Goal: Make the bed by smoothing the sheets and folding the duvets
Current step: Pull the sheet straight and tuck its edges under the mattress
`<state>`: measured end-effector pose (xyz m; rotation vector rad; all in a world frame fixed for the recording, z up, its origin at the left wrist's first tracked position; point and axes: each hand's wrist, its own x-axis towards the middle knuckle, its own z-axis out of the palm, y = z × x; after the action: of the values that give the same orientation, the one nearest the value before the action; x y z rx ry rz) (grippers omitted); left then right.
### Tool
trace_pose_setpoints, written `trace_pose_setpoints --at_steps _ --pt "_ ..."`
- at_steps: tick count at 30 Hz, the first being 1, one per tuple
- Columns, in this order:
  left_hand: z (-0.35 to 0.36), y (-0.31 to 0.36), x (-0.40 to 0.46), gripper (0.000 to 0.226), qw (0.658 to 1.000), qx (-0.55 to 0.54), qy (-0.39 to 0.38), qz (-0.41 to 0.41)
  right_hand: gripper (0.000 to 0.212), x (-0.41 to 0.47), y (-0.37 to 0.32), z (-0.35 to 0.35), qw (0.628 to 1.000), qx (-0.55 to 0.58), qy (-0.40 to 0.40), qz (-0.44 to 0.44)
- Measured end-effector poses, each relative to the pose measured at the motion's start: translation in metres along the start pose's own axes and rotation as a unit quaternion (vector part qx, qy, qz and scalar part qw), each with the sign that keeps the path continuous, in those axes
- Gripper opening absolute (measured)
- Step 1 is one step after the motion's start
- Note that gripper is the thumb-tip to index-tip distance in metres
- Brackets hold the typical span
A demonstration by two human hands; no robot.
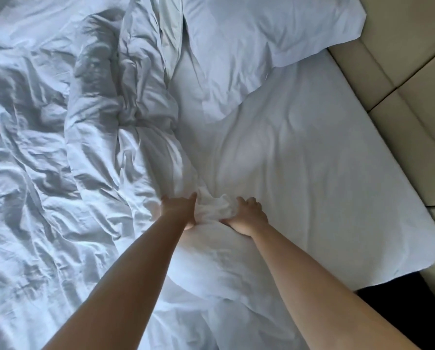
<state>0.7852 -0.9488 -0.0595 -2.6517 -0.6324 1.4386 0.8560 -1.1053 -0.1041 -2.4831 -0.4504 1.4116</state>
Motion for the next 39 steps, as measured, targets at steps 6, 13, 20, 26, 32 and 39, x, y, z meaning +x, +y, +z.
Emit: trace_pose_setpoints --at_steps 6,13,20,26,32,39 --pt "0.013 0.003 0.006 0.089 0.999 -0.027 0.019 -0.013 0.077 -0.01 -0.017 0.001 0.962 0.226 -0.15 -0.032" --pt "0.013 -0.017 -0.002 0.102 0.996 -0.087 -0.021 -0.024 0.062 -0.026 -0.041 0.012 0.964 0.157 -0.209 -0.057" --pt "0.035 -0.03 -0.024 0.08 0.933 -0.354 -0.041 -0.055 0.05 -0.08 -0.058 0.069 0.984 0.002 -0.104 -0.143" --pt "0.051 -0.037 -0.056 0.115 0.898 -0.42 0.024 -0.13 0.041 -0.11 -0.066 0.091 0.983 -0.012 -0.116 -0.14" --pt "0.051 -0.052 -0.092 0.083 0.866 -0.474 0.103 -0.121 0.063 -0.134 -0.063 0.081 0.964 0.215 -0.136 -0.082" --pt "0.056 -0.063 -0.118 0.067 0.836 -0.521 0.156 -0.078 0.069 -0.119 -0.056 0.077 0.98 0.055 0.182 -0.066"
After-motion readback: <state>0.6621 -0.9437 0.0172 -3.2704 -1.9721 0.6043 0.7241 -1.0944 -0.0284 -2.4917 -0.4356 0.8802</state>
